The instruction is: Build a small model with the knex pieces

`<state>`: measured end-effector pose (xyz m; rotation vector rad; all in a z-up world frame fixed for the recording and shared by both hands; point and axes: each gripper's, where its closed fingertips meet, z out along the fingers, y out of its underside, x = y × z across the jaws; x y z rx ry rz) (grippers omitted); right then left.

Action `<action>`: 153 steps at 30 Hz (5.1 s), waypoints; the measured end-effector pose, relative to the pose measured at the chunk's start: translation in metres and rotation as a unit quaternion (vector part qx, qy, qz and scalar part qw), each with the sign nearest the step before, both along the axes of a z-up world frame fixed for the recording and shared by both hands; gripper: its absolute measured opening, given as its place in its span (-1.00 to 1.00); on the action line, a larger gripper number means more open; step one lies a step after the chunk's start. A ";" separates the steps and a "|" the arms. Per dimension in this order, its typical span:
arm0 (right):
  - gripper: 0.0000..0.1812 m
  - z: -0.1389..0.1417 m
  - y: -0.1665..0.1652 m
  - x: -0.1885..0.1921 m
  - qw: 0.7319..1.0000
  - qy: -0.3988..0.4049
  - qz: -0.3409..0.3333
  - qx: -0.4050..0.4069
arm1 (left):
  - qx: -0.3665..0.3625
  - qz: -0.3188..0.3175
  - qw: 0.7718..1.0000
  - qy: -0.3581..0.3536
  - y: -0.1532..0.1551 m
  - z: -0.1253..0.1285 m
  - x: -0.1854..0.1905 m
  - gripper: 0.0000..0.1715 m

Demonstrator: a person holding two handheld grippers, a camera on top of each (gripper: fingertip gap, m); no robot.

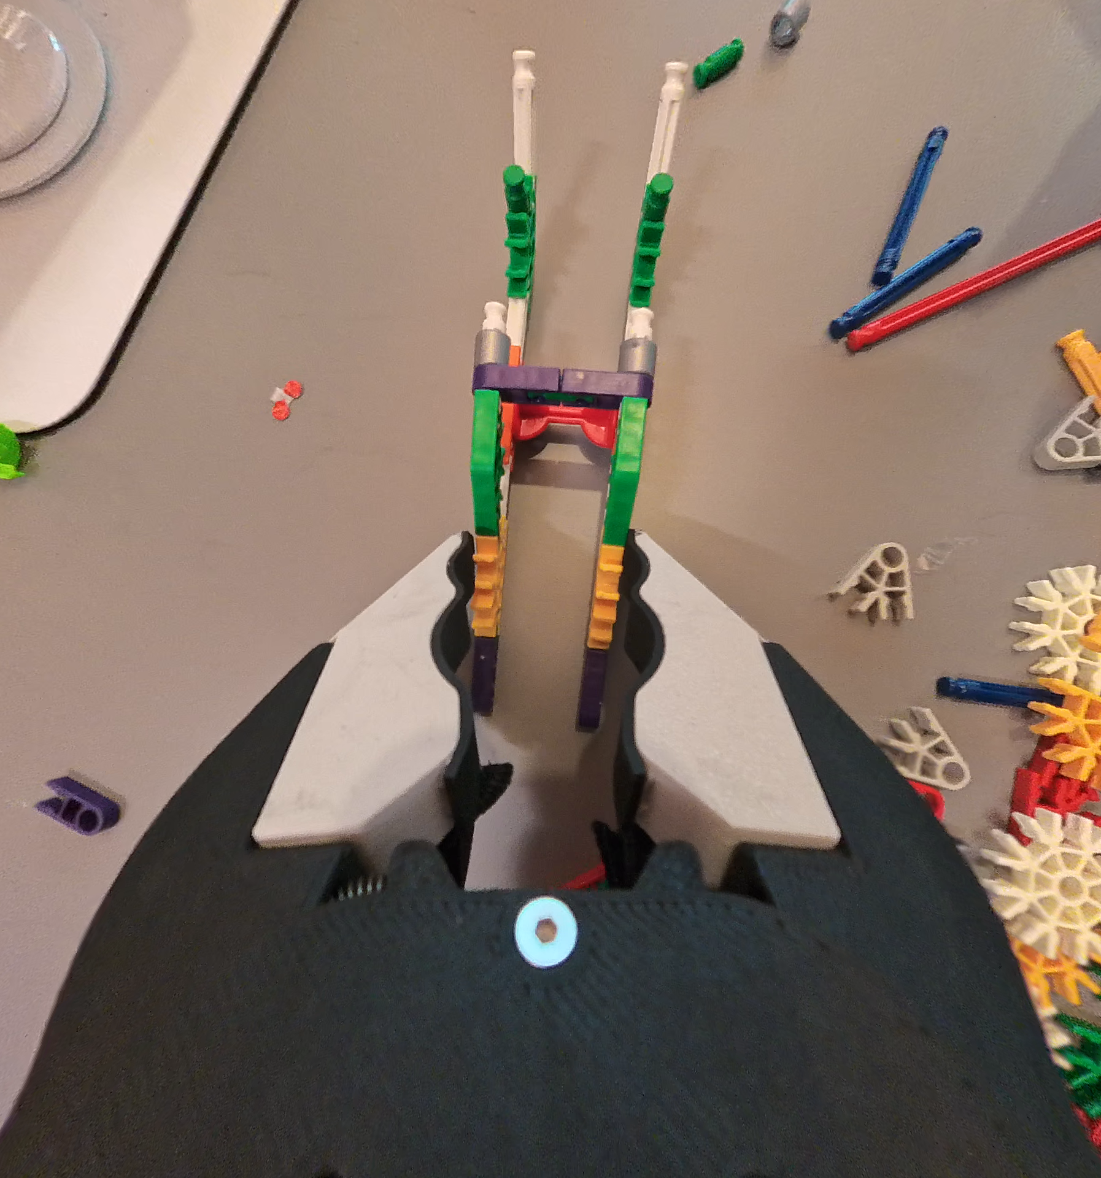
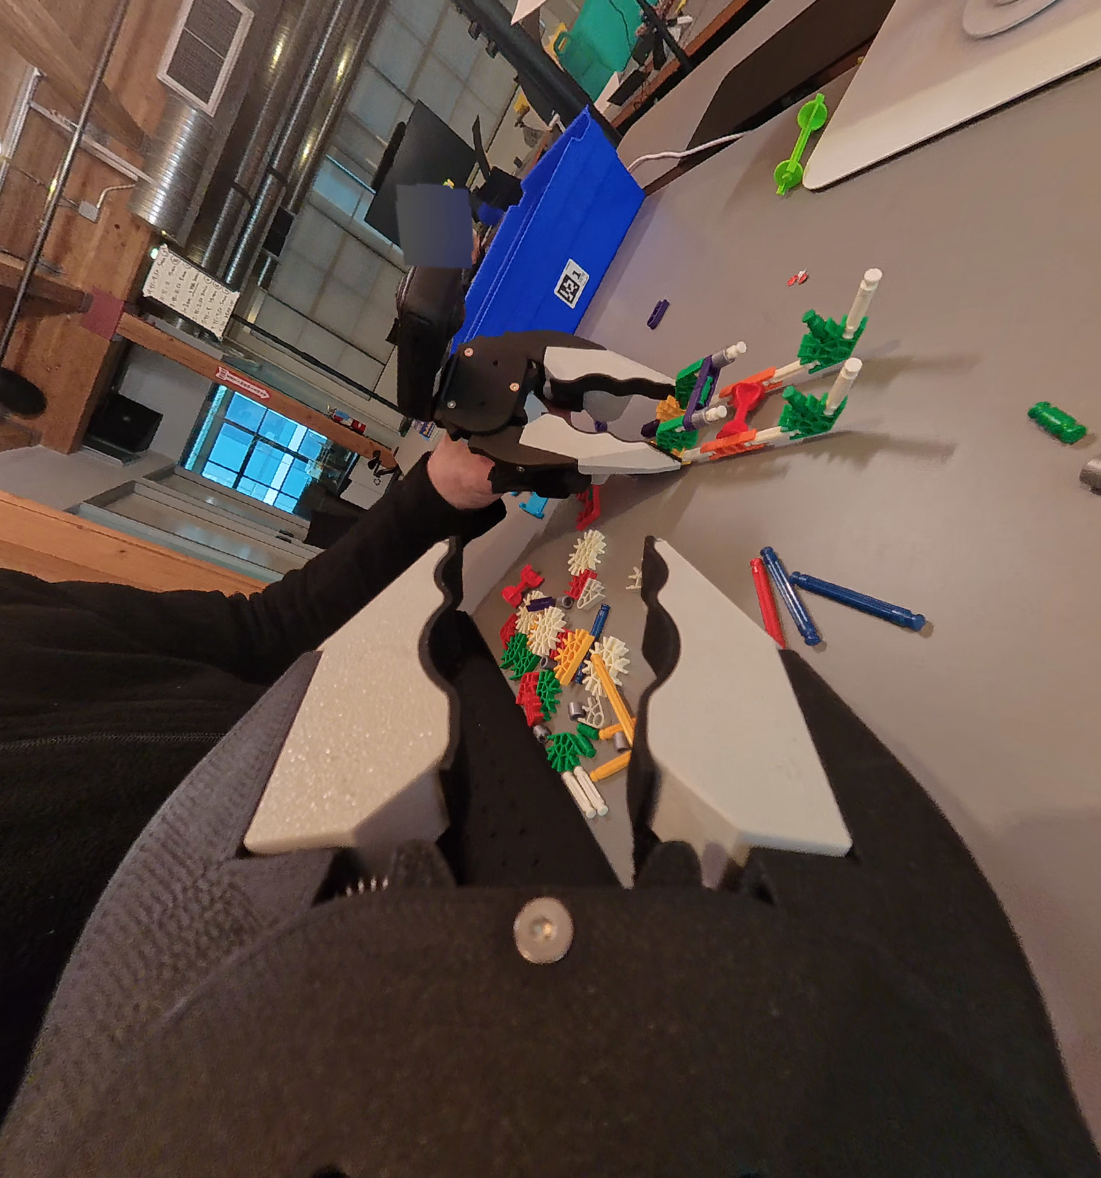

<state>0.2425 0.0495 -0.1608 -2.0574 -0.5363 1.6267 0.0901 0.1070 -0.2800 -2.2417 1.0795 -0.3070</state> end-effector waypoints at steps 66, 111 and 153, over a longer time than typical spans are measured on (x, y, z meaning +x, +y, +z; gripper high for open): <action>-0.61 -0.082 -0.049 0.058 0.913 -0.367 0.042 0.176 | -0.054 0.073 0.992 0.092 -0.106 0.045 -0.165 -0.47; -0.95 0.020 -0.044 -0.120 0.988 0.006 0.137 0.078 | 0.265 -0.215 0.938 0.054 -0.082 0.145 0.034 -0.84; -0.96 0.009 0.023 -0.036 0.999 0.043 -0.006 0.027 | -0.012 -0.111 0.993 0.037 0.038 0.007 -0.002 -0.24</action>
